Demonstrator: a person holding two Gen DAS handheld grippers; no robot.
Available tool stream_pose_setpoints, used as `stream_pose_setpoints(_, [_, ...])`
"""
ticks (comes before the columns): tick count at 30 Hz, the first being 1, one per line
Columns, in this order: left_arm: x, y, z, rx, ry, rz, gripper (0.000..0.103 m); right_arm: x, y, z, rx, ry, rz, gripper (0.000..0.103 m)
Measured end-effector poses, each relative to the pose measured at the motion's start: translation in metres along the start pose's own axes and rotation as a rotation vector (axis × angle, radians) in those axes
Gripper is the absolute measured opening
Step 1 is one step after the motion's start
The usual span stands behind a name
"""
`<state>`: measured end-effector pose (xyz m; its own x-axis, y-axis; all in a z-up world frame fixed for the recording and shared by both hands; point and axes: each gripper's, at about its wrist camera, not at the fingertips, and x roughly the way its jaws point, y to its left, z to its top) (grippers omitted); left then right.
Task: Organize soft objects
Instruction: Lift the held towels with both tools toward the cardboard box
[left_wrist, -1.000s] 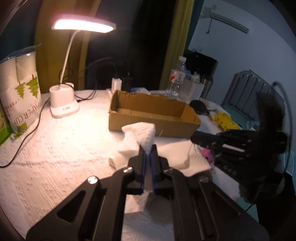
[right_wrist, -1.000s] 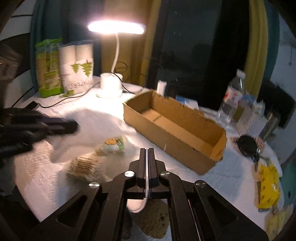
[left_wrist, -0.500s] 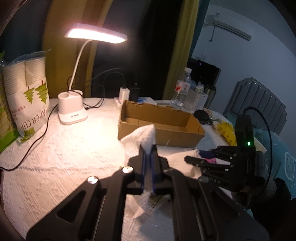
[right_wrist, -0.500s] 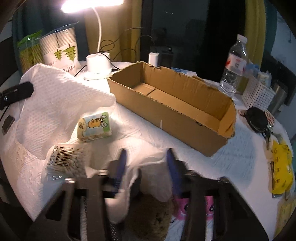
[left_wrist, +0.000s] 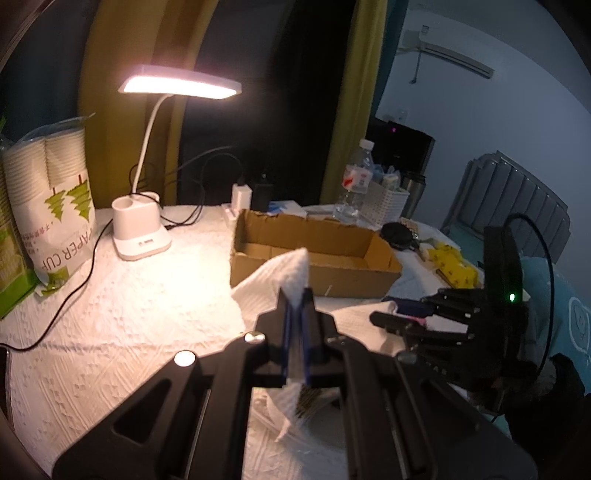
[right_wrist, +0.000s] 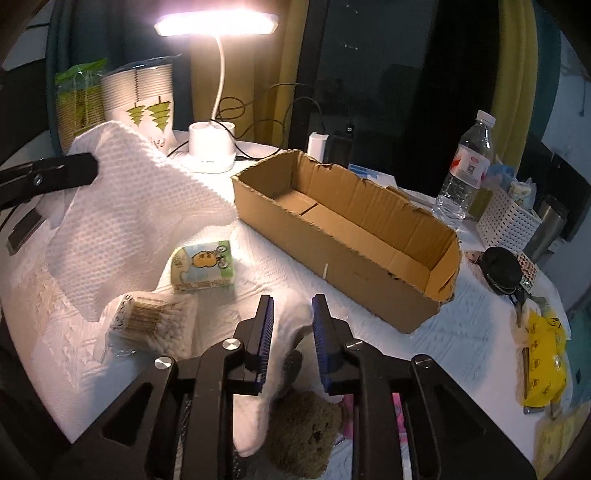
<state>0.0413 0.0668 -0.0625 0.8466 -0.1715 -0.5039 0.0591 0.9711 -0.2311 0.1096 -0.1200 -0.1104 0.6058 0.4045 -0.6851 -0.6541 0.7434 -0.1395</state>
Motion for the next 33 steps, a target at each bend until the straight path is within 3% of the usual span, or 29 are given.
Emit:
stream_pose_setpoints(11, [-0.001,-0.004,0.0,0.016,-0.003,-0.014,0.004,-0.006,0.004,-0.01,-0.006,-0.002,-0.018,0.026])
stream_pose_setpoints(13, [-0.001,-0.003,0.0,0.017,-0.003,-0.014,0.005,-0.003,0.008,-0.01,-0.02,0.005,-0.014,0.011])
stream_pose_setpoints(16, [-0.002,-0.004,0.0,0.021,-0.004,-0.013,0.004,0.0,0.014,-0.009,-0.036,0.006,-0.013,0.003])
stream_pose_setpoints(22, [-0.003,-0.007,0.01,0.042,-0.02,-0.014,0.004,-0.021,0.009,0.001,-0.026,-0.073,-0.024,0.002])
stream_pose_setpoints(33, [-0.004,-0.028,0.061,0.108,-0.093,-0.034,0.005,-0.071,-0.038,0.031,0.029,-0.233,-0.055,0.002])
